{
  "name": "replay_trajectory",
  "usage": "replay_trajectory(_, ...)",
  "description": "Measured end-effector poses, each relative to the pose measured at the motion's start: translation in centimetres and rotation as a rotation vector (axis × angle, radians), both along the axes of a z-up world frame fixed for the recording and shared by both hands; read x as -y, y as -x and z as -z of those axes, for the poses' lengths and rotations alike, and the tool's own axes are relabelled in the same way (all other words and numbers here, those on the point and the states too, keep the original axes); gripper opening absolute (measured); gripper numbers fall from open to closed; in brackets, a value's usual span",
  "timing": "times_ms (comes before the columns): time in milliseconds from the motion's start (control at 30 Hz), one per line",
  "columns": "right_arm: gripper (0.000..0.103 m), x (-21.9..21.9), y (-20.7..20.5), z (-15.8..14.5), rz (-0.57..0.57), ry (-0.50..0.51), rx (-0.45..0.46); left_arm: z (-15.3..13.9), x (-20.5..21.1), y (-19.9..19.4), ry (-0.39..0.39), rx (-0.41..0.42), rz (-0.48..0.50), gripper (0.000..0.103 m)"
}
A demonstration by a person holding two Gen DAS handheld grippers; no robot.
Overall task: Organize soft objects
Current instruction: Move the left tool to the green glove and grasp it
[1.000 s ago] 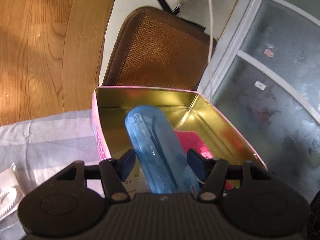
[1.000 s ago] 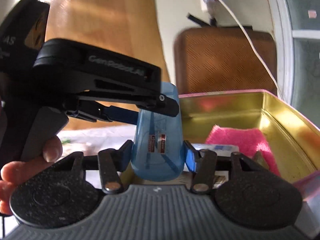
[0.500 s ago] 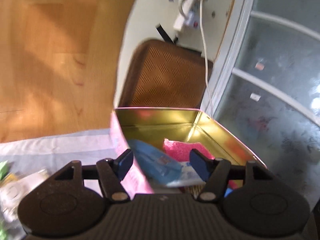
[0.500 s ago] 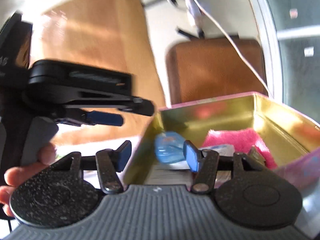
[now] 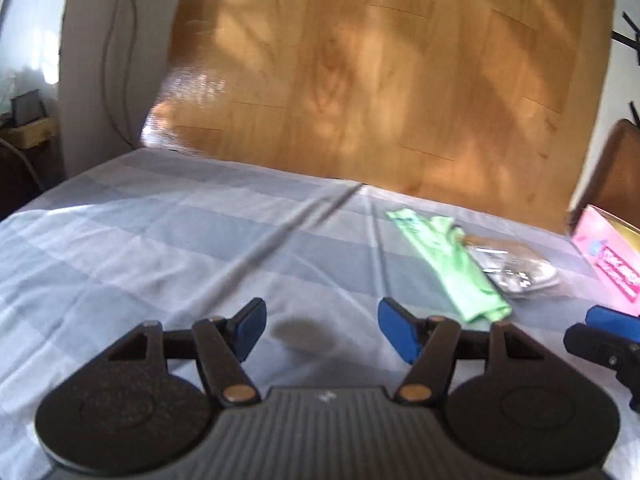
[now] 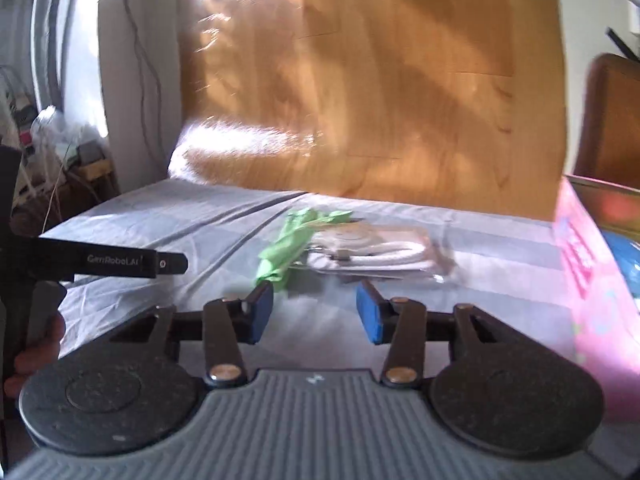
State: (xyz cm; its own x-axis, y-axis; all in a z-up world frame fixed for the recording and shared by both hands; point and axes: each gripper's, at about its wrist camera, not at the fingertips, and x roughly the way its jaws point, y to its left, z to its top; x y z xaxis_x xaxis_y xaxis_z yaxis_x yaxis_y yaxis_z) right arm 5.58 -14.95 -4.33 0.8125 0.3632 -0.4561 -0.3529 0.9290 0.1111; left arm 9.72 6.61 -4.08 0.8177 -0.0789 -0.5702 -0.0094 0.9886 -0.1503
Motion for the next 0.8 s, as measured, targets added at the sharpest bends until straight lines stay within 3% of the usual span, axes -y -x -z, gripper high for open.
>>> replay_trajectory(67,0.04,-1.8,-1.5,0.3,-0.015,0.027,-0.021,0.2,-1.6,-0.6,0.111,-0.018,0.003,0.062)
replay_trajectory(200,0.031,-4.1,-4.7,1.3,0.03,0.09,-0.069,0.1,-1.8,-0.9,0.141,-0.019,0.01,0.062)
replay_trajectory(233,0.023,-4.4,-5.4,1.6,0.042,0.109,-0.079,0.2,-1.7,-0.7,0.134,-0.017,0.019,0.062)
replay_trajectory(267,0.01,-4.5,-6.0,2.0,0.049,0.123,-0.096,0.2,-1.5,-0.7,0.129,-0.015,0.027,0.062)
replay_trajectory(300,0.006,-4.4,-6.2,2.2,0.053,0.106,-0.109,0.2,-1.3,-0.6,0.126,-0.013,0.033,0.062)
replay_trajectory(367,0.005,-3.9,-5.5,1.9,0.045,0.054,-0.137,0.4,-1.2,-0.6,0.142,-0.014,0.04,0.062)
replay_trajectory(467,0.005,-3.9,-1.7,1.3,-0.052,0.005,-0.148,0.6,-1.8,-0.7,0.197,-0.023,0.055,0.063)
replay_trajectory(600,0.006,-2.5,3.8,2.5,-0.111,-0.08,-0.189,0.8,-2.4,-0.6,0.328,-0.061,0.205,0.064)
replay_trajectory(733,0.005,-0.8,5.8,2.5,-0.106,-0.152,-0.193,0.7,-2.2,0.7,0.523,-0.191,0.316,0.064)
replay_trajectory(800,0.005,-0.1,6.0,2.5,-0.107,-0.203,-0.199,0.5,-1.2,1.1,0.567,-0.26,0.353,0.067)
